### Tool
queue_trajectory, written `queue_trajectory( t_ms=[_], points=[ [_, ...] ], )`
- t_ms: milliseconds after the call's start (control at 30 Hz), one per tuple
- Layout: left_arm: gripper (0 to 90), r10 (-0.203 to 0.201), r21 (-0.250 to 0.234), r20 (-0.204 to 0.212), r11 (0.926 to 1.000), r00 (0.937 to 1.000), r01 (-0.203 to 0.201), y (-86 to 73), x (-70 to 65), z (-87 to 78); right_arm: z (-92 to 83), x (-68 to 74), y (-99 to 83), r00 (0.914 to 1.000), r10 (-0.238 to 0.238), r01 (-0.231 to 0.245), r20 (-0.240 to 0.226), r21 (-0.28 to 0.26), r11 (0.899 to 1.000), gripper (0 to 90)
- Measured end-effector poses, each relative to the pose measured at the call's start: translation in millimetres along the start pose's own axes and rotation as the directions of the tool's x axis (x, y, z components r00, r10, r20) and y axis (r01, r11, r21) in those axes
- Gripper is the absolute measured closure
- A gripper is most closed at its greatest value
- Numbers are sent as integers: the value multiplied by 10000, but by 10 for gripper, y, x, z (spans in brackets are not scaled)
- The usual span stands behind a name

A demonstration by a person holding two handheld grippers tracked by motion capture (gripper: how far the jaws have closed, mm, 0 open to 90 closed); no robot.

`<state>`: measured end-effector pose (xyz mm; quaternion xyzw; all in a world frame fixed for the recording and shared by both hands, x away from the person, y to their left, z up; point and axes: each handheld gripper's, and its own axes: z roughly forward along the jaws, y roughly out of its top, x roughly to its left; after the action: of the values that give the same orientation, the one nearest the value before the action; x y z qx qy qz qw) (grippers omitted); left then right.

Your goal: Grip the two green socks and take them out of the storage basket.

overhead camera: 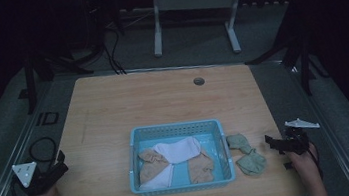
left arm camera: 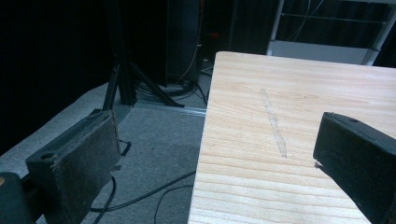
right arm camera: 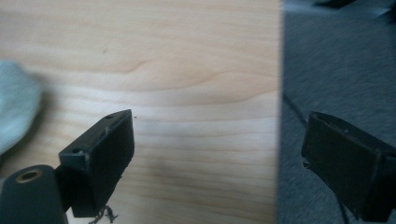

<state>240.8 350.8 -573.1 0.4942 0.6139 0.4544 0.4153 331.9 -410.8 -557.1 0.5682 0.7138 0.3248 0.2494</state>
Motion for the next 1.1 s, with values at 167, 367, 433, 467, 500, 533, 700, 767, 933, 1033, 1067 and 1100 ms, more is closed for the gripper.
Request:
queue_trajectory(
  t_ms=[167, 367, 433, 467, 500, 533, 700, 767, 933, 1033, 1067, 1100],
  points=[
    [7, 3, -11, 11, 10000, 10000, -3, -1, 0, -1, -112, -21, -108, 9983, 407, -344, 411, -1433, 9891, 94],
    [7, -2, -15, 14, 10000, 10000, 2, -1, 2, -1, -272, -72, -253, 9926, 1217, -1128, 59, -3328, 9362, 94],
    [7, -7, -16, 16, 10000, 10000, 7, -1, 2, -1, -314, -92, -293, 9910, 1340, -1251, -7, -3632, 9233, 94],
    [7, -7, -15, 15, 10000, 10000, 7, -1, 2, -2, -332, -94, -312, 9908, 1354, -1254, -2, -3777, 9174, 94],
    [7, -9, -16, 16, 10000, 10000, 9, -1, 2, -1, -350, -93, -326, 9910, 1333, -1190, 107, -3840, 9156, 94],
    [7, -2, -13, 19, 10000, 10000, 2, -1, 2, -1, -365, -92, -340, 9905, 1363, -1174, 200, -3948, 9112, 94],
    [7, 3, -2, 22, 10000, 10000, -3, 0, 1, -1, -456, -58, -414, 9855, 1614, -1194, 518, -4636, 8780, 94],
    [7, 10, -16, 21, 10000, 10000, -10, -1, 0, -2, -477, -55, -433, 9828, 1788, -1357, 470, -4731, 8705, 94],
    [7, 10, -15, 22, 10000, 10000, -10, -1, -1, -1, -457, -43, -465, 9856, 1619, -1221, 486, -4581, 8805, 94],
    [7, 8, -4, 25, 10000, 10000, -8, -1, -1, 0, -450, -44, -468, 9835, 1676, -1190, 682, -4542, 8829, 94],
    [7, 8, -3, 25, 10000, 10000, -8, -1, -1, 0, -451, -59, -472, 9815, 1799, -1310, 650, -4563, 8801, 94],
    [7, 7, 1, 25, 10000, 10000, -7, -1, 0, 0, -454, -80, -478, 9788, 1978, -1523, 527, -4581, 8757, 94]
  ],
)
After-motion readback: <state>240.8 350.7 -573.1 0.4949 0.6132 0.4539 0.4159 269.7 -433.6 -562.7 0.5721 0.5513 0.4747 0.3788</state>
